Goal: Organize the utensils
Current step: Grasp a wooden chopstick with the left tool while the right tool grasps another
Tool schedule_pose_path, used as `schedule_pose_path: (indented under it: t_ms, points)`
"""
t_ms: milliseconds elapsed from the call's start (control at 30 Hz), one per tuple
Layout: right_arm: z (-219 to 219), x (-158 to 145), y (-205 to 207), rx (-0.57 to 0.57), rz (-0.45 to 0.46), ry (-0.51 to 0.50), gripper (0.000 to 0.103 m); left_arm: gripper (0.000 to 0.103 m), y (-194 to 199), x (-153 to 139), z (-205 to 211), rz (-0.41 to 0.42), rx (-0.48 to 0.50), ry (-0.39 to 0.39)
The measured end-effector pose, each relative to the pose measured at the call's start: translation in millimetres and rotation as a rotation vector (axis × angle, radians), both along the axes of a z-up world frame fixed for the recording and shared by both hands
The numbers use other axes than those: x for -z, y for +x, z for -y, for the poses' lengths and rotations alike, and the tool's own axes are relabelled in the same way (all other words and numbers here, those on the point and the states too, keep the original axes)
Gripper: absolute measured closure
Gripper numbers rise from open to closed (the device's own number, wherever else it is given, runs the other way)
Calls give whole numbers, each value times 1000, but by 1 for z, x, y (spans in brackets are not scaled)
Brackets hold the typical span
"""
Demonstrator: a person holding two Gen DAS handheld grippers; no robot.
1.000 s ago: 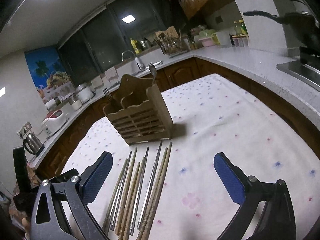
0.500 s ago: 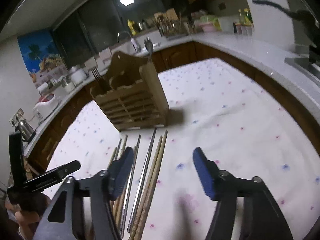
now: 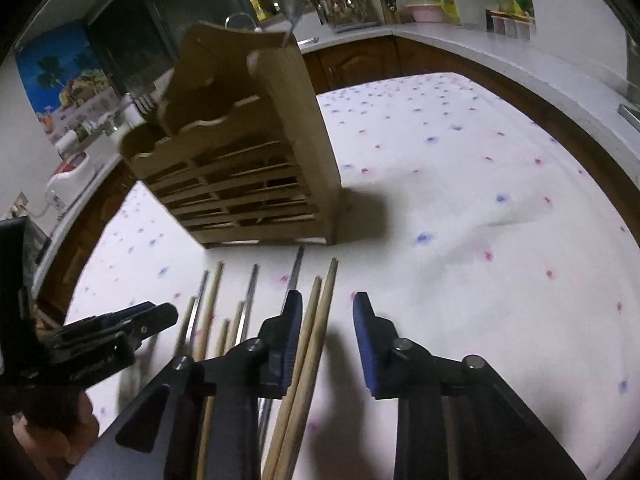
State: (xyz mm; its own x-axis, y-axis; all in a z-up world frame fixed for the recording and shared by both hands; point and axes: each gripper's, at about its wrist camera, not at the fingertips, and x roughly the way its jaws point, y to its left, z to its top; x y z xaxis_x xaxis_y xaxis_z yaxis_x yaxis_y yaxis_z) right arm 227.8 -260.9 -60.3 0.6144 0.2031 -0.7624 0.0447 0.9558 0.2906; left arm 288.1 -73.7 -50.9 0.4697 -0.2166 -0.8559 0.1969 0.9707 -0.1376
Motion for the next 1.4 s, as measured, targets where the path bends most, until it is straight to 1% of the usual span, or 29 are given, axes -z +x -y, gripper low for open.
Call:
schedule_pose_path:
  t_ms: [100, 133, 200, 233, 267, 300, 433, 500, 567, 600, 700, 733, 767, 833, 867, 933, 1000, 1067, 1100, 1300, 1400]
  points:
    - [-4, 8, 10, -7, -29, -26, 83, 77, -1, -1, 2, 16, 16, 18]
    - [-5, 12, 13, -9, -38, -37, 85, 77, -2, 0, 2, 21, 22, 22]
    - [-9, 12, 13, -20, -25, -71, 87, 76, -5, -1, 0, 35, 32, 42]
    - [-11, 12, 11, -26, -22, -82, 89, 79, -7, -1, -2, 43, 33, 60]
    - [-10, 12, 8, -33, -22, -83, 91, 85, -7, 2, -5, 33, 32, 81]
    - [-8, 11, 6, -35, -23, -79, 93, 86, -10, 1, -10, 49, 35, 86]
    - [4, 12, -9, -26, -28, -62, 94, 86, -12, -1, -31, 15, 20, 3]
    - [8, 13, -10, -19, -32, -34, 94, 86, -9, -2, -36, 1, 0, -22]
    - [9, 12, -8, -16, -37, -17, 91, 86, -6, -6, -37, -13, -11, -60]
    - [8, 11, -7, -13, -38, -8, 89, 86, -6, -7, -36, -14, -9, -72]
    - [3, 10, -5, -15, -39, -13, 89, 86, -2, -13, -28, -18, 14, -86]
    - [3, 11, -5, -15, -41, -11, 89, 86, 1, -14, -24, -15, 23, -80]
    - [3, 12, -5, -13, -41, -8, 89, 85, -4, -10, -21, -12, 29, -69]
    - [2, 12, -5, -12, -39, -13, 89, 85, -2, -5, -9, -21, 51, -10]
    - [2, 13, -5, -13, -36, -15, 89, 85, -3, -4, -8, -7, 62, -4]
    - [2, 13, -4, -15, -35, -25, 92, 84, -3, -2, -3, 7, 77, 23]
    - [3, 13, -5, -19, -35, -23, 92, 84, -2, -1, -5, -6, 85, 15]
    - [4, 14, -3, -18, -36, -20, 92, 85, 1, -1, -9, -40, 86, -34]
    - [4, 13, -3, -18, -35, -22, 92, 85, 2, -1, -10, -43, 84, -38]
    - [1, 14, -1, -18, -31, -32, 92, 85, 3, -1, 2, -61, 113, -19]
    - [4, 14, -2, -21, -30, -21, 92, 85, 2, 0, 8, -51, 129, 10]
